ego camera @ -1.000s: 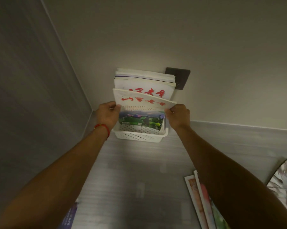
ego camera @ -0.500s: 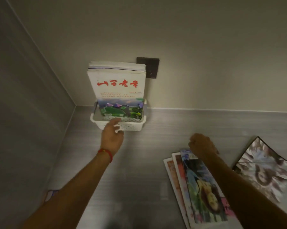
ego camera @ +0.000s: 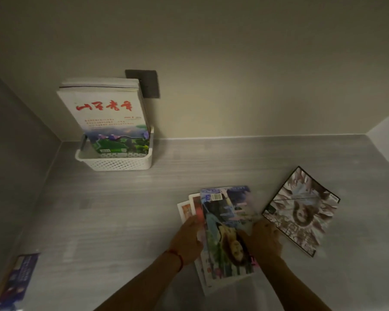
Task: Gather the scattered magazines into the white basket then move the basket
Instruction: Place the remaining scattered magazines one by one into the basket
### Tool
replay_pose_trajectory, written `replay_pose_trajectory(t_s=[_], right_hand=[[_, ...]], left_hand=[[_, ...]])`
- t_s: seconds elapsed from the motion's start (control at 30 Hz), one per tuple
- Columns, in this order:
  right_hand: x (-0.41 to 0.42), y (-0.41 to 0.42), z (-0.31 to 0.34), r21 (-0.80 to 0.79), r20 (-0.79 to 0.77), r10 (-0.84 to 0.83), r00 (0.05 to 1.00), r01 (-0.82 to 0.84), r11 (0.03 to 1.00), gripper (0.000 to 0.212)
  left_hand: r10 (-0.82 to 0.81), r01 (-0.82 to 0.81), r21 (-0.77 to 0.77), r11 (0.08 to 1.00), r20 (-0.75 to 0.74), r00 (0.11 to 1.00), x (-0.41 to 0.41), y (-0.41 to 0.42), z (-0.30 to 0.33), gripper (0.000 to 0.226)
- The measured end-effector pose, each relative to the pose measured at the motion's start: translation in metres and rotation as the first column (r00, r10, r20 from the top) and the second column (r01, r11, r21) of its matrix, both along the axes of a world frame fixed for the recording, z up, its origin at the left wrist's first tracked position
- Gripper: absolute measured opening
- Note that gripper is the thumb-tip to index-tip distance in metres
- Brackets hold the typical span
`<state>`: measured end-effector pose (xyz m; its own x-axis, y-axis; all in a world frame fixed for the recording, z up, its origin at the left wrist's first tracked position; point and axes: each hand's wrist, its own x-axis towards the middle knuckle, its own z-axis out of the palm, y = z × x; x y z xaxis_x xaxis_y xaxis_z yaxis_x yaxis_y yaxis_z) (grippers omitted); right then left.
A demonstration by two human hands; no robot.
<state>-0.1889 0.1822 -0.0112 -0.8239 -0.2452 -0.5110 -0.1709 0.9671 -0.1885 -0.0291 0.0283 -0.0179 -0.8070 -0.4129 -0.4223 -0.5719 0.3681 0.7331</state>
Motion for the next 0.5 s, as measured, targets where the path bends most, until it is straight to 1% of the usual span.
replay_pose_trajectory(t_s=[0.07, 0.1, 0.13, 0.17, 0.2, 0.23, 0.27, 0.3, 0.33, 0.37, 0.4, 0.43, 0.47, 0.5], right_hand=[[-0.004, 0.000, 0.000, -0.033, 0.001, -0.035, 0.999, 0.035, 0.999, 0.097], [-0.007, 0.002, 0.000, -0.073, -0.003, -0.045, 0.999, 0.044, 0.996, 0.089], [-0.010, 0.004, -0.002, -0.143, -0.003, -0.045, 0.999, 0.044, 0.989, 0.074], [-0.013, 0.008, -0.003, -0.241, 0.002, -0.034, 0.999, 0.033, 0.970, 0.054], [-0.016, 0.011, -0.002, -0.345, 0.006, -0.003, 1.000, 0.005, 0.938, 0.034], [-0.017, 0.013, 0.001, -0.424, 0.002, 0.047, 0.999, -0.042, 0.905, 0.019], [-0.019, 0.014, 0.006, -0.473, -0.013, 0.107, 0.994, -0.100, 0.876, 0.010], [-0.021, 0.013, 0.013, -0.503, -0.035, 0.168, 0.985, -0.162, 0.849, 0.007], [-0.024, 0.011, 0.022, -0.524, -0.067, 0.229, 0.971, -0.229, 0.820, 0.005], [-0.028, 0.006, 0.032, -0.541, -0.105, 0.292, 0.951, -0.301, 0.786, 0.005], [-0.031, -0.001, 0.045, -0.548, -0.151, 0.359, 0.921, -0.381, 0.745, 0.007], [-0.034, -0.010, 0.059, -0.546, -0.204, 0.428, 0.881, -0.465, 0.697, 0.010], [-0.035, -0.020, 0.074, -0.535, -0.260, 0.494, 0.830, -0.549, 0.642, 0.012], [-0.035, -0.032, 0.089, -0.524, -0.311, 0.556, 0.771, -0.627, 0.577, 0.013]], left_hand=[[-0.006, 0.006, -0.011, 1.000, 0.004, 1.000, 0.002, 0.000, -0.002, 0.068], [-0.016, 0.016, 0.004, 1.000, -0.005, 1.000, 0.003, -0.001, -0.003, 0.065], [-0.032, 0.032, 0.025, 0.999, -0.019, 0.999, 0.003, -0.002, -0.003, 0.061], [-0.040, 0.041, 0.045, 0.998, -0.030, 0.999, 0.004, -0.004, -0.002, 0.056], [-0.020, 0.021, 0.055, 0.998, -0.033, 0.999, 0.004, -0.006, 0.001, 0.052], [0.036, -0.035, 0.042, 0.999, -0.032, 0.999, 0.005, -0.008, 0.006, 0.047], [0.111, -0.112, -0.036, 0.993, -0.038, 0.993, 0.005, -0.011, 0.011, 0.042], [0.180, -0.190, -0.156, 0.969, -0.072, 0.981, 0.004, -0.014, 0.019, 0.038], [0.215, -0.250, -0.259, 0.933, -0.154, 0.964, 0.001, -0.017, 0.028, 0.036], [0.199, -0.281, -0.318, 0.906, -0.266, 0.943, -0.003, -0.019, 0.039, 0.036], [0.134, -0.271, -0.362, 0.892, -0.360, 0.923, -0.009, -0.022, 0.051, 0.038], [0.037, -0.231, -0.444, 0.865, -0.403, 0.914, -0.016, -0.025, 0.063, 0.044], [-0.084, -0.174, -0.574, 0.800, -0.394, 0.915, -0.023, -0.029, 0.073, 0.051], [-0.198, -0.103, -0.709, 0.698, -0.328, 0.924, -0.029, -0.033, 0.082, 0.057]])
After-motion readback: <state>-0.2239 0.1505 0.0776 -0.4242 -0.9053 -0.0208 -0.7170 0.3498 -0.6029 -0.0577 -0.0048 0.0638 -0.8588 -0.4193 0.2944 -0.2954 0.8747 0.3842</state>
